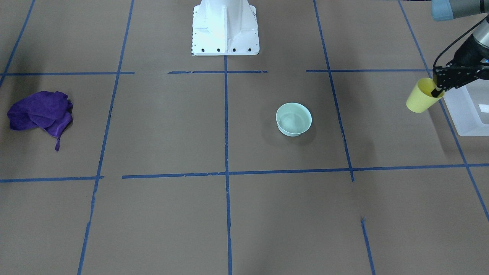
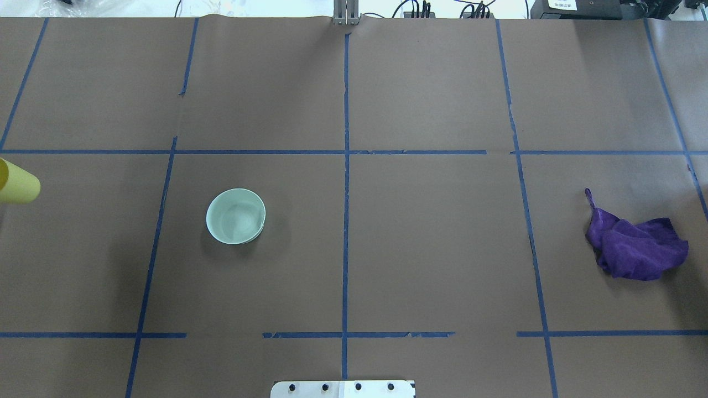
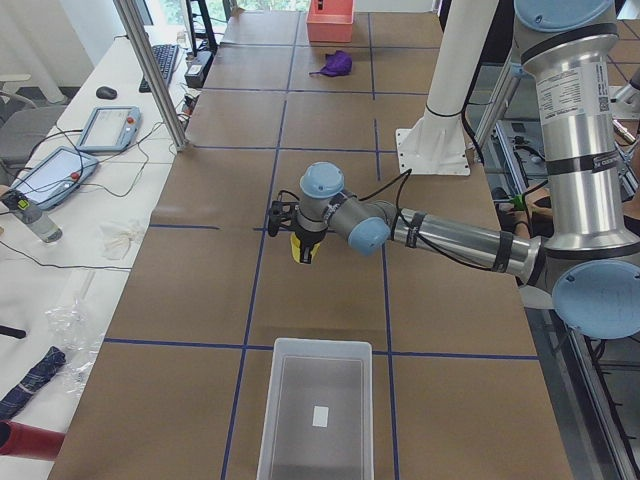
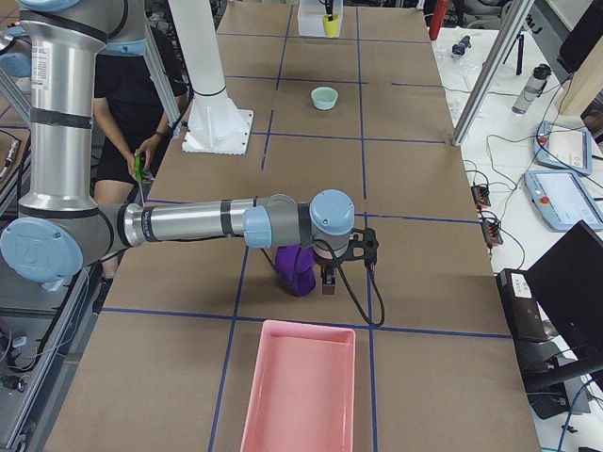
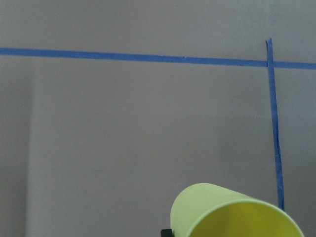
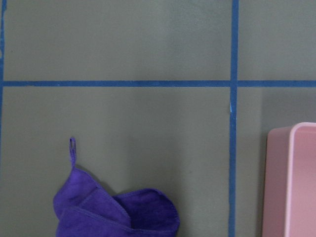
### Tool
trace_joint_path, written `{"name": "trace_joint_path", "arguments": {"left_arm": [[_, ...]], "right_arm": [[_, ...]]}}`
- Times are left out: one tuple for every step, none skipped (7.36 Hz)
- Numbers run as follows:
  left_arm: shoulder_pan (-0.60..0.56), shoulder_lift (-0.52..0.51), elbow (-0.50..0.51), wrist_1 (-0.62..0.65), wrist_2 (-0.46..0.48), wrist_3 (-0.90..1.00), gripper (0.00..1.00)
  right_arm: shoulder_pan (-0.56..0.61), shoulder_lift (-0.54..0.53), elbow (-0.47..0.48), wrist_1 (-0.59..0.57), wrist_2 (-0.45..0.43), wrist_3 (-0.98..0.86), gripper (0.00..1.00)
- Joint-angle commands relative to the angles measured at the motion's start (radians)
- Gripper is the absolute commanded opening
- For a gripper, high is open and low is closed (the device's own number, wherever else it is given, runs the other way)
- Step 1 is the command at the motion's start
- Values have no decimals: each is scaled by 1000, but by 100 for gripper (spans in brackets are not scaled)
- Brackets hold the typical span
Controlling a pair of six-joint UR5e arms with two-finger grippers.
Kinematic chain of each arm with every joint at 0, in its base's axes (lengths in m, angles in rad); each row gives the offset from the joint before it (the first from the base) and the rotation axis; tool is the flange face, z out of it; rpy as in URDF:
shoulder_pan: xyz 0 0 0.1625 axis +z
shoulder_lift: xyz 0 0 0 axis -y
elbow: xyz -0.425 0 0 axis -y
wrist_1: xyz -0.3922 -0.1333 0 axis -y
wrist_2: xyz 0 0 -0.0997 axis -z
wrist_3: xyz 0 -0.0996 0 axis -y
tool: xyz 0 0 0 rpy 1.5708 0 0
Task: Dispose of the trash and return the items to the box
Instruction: 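Lift the yellow cup with the left gripper while the right gripper reaches the towel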
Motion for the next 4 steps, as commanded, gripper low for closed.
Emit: {"name": "trace_joint_path", "arguments": {"left_arm": [[-92,-41,9,85,5,142,0],[-118,-44,20,87,5,179,0],[-135,-44,20,87,5,193,0],[-139,-44,20,87,5,200,0]], "right_arm": [[-54,22,23,-2,8,138,100],[-89,2,40,24,-9,275,100],[-124,-74,49,166,-68,317,100],[-187,-117,49,307,-117,461,100]]}}
